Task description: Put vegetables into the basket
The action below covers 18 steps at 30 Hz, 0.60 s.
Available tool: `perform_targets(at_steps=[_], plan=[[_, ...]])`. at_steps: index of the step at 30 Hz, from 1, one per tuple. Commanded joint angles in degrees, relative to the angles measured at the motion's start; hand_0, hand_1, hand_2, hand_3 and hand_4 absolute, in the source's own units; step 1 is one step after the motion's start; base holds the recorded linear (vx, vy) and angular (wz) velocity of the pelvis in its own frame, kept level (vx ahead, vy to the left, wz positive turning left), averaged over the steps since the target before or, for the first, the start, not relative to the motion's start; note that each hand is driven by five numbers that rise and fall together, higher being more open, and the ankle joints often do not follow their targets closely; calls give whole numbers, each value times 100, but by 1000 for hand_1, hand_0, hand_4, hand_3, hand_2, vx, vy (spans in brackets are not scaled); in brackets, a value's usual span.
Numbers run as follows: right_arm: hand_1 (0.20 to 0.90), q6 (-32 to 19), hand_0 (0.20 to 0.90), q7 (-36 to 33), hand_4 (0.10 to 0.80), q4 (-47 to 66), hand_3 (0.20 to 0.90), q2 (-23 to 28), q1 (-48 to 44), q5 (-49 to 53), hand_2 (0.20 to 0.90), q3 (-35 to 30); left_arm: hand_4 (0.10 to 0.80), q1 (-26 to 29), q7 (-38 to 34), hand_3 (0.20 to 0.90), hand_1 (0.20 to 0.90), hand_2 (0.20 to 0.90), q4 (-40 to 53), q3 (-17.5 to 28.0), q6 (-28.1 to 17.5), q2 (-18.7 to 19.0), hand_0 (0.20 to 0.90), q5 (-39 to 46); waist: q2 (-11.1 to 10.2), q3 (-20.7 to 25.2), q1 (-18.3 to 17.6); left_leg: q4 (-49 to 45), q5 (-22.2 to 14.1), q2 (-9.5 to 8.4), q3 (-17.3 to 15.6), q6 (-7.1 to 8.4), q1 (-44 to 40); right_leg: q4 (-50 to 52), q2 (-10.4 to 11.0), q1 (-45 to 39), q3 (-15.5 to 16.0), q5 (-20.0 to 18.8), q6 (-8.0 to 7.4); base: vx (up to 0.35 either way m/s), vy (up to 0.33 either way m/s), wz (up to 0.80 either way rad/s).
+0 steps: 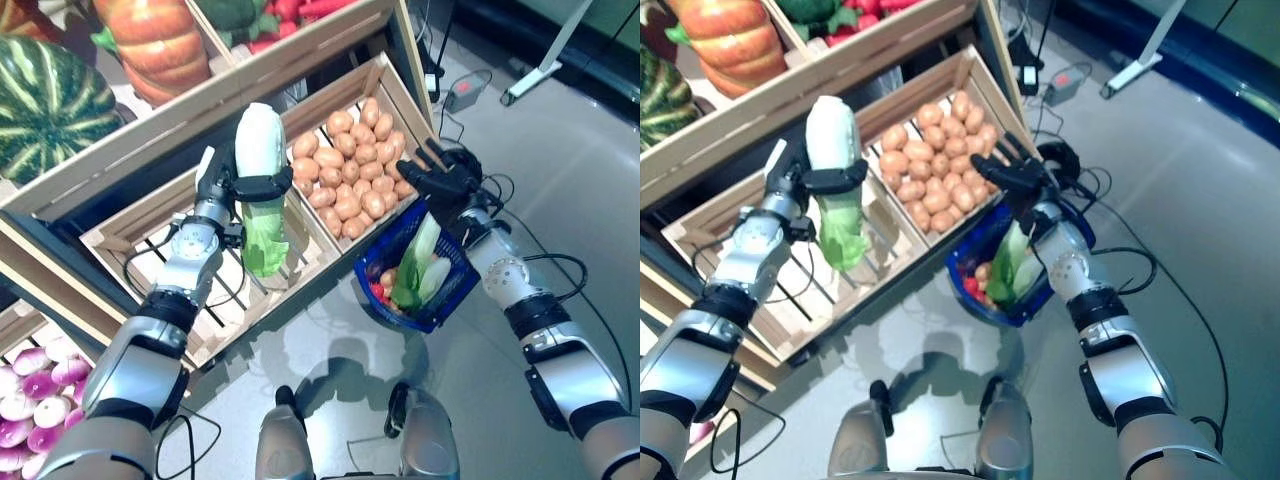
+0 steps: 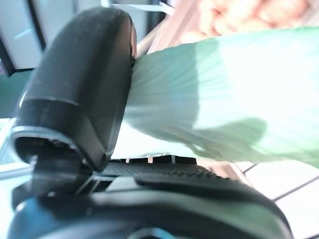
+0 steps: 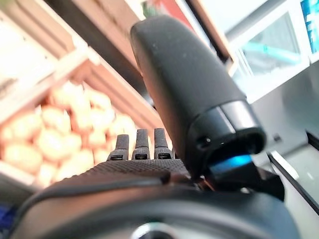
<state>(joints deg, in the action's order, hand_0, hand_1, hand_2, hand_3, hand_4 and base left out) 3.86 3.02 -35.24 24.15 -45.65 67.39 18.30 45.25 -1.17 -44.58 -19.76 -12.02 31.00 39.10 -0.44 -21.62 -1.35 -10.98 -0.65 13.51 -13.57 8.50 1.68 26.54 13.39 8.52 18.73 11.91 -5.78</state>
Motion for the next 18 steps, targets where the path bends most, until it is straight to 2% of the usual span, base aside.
perform_targets(at_steps=[1, 6, 11, 18], plan=[[900, -80, 900, 691, 800, 640, 900, -481, 200, -162, 900, 259, 400, -332, 310, 300, 300, 300, 764, 287, -648, -318, 300, 695, -40, 1417, 94, 90, -162, -262, -77, -166, -359, -1602, -92, -1094, -42, -725, 20, 45, -47, 10], [900, 269, 900, 632, 800, 1130, 900, -732, 475, -294, 900, 466, 400, -762, 390, 300, 300, 300, 1375, 309, -528, -752, 300, 836, -58, 1682, 134, 776, 96, -323, -77, -163, -756, -2204, -209, -1500, -17, -980, -58, 52, -43, 6], [900, 568, 900, 587, 800, 1106, 900, -884, 574, -245, 900, 572, 400, -883, 390, 300, 300, 300, 1645, 159, -487, -1068, 300, 893, -78, 1820, 163, 1325, 257, -307, -110, -140, -1104, -2641, -280, -1794, 48, -1191, -117, 61, -54, 9], [900, 866, 900, 699, 800, 1103, 900, -1067, 783, -68, 900, 664, 400, -949, 337, 300, 300, 300, 2002, 20, -482, -1210, 300, 658, -115, 1886, 197, 1598, 316, -308, -41, -132, -1205, -2946, -358, -1938, 105, -1341, -136, 23, -50, 5]])
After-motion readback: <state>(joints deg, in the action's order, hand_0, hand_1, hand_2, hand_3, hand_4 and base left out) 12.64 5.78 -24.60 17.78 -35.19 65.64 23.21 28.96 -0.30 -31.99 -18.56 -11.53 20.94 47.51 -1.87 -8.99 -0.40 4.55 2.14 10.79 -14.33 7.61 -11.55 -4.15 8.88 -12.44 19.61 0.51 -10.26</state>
